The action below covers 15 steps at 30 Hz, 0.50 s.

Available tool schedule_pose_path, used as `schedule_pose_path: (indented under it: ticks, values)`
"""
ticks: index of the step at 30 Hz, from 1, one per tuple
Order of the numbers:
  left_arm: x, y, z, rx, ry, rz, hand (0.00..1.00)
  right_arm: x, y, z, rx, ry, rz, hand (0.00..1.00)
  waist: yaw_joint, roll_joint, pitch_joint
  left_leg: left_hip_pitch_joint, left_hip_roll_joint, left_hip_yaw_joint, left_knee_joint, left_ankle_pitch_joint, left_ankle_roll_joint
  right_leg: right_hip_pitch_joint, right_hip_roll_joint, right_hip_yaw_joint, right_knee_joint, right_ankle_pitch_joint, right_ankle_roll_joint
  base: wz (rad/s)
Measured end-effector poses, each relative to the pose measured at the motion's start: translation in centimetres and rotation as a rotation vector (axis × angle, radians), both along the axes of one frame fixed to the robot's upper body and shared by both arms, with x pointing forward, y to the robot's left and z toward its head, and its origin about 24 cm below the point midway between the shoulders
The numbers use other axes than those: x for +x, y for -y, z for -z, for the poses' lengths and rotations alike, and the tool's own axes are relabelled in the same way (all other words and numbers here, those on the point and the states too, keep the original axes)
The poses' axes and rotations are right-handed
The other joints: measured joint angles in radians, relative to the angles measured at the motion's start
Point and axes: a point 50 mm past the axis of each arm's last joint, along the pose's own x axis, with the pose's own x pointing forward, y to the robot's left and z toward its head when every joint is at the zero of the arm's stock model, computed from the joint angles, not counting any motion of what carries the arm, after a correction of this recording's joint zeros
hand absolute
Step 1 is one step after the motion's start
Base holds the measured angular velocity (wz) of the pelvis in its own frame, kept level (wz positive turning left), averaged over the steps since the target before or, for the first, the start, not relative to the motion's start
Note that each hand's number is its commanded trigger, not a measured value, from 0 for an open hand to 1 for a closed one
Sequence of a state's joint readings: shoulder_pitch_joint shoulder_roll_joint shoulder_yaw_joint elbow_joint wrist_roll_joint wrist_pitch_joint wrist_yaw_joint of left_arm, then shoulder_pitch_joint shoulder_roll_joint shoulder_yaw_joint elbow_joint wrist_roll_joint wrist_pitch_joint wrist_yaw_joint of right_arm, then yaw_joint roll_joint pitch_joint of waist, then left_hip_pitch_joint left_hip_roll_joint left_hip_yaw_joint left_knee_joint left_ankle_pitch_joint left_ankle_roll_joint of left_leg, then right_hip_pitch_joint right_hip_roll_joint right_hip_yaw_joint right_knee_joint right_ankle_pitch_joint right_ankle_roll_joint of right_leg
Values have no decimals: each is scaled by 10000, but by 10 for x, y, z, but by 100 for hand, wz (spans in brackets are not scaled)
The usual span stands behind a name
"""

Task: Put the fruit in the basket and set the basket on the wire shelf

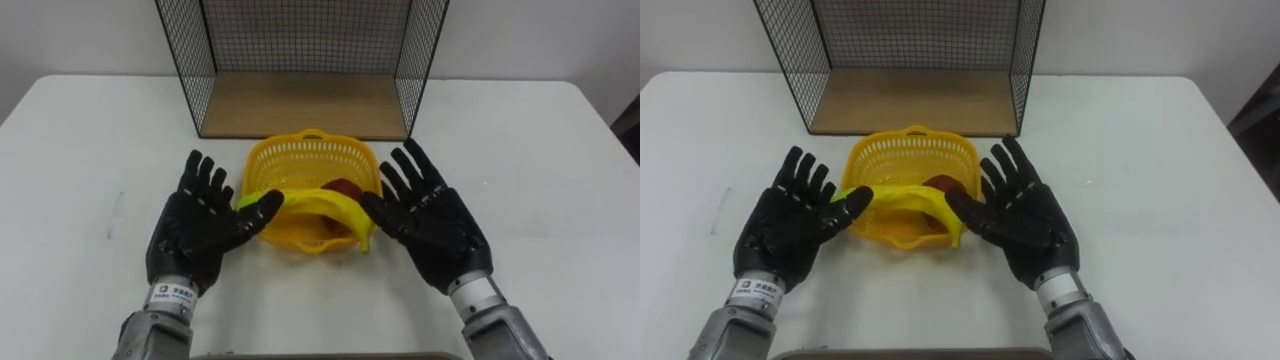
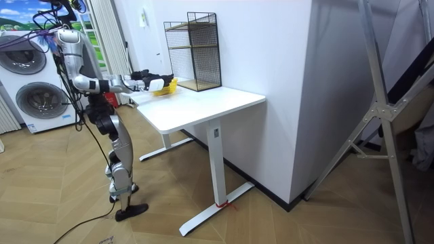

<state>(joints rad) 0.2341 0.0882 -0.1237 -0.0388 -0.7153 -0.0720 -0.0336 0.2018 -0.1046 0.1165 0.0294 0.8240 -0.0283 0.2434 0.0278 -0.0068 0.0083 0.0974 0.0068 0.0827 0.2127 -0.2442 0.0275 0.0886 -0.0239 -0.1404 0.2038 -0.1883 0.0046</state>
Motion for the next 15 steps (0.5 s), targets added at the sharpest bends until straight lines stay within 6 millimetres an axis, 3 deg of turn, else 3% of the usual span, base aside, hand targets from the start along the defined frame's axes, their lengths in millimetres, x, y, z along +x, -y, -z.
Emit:
schedule_pose_path:
  ticks: [7,15]
  values:
    - [0,0,0,-3,0,9,0,0,0,0,-32,12,-10,0,-5,-28,20,18,19,-2,-2,2,1,-22,-17,10,-12,0,0,0]
    - [-1,11,1,-61,-27,505,0,0,-8,1,17,118,-187,0,-3,-127,104,-6,-15,24,1,1,1,-16,5,-32,-5,0,0,0]
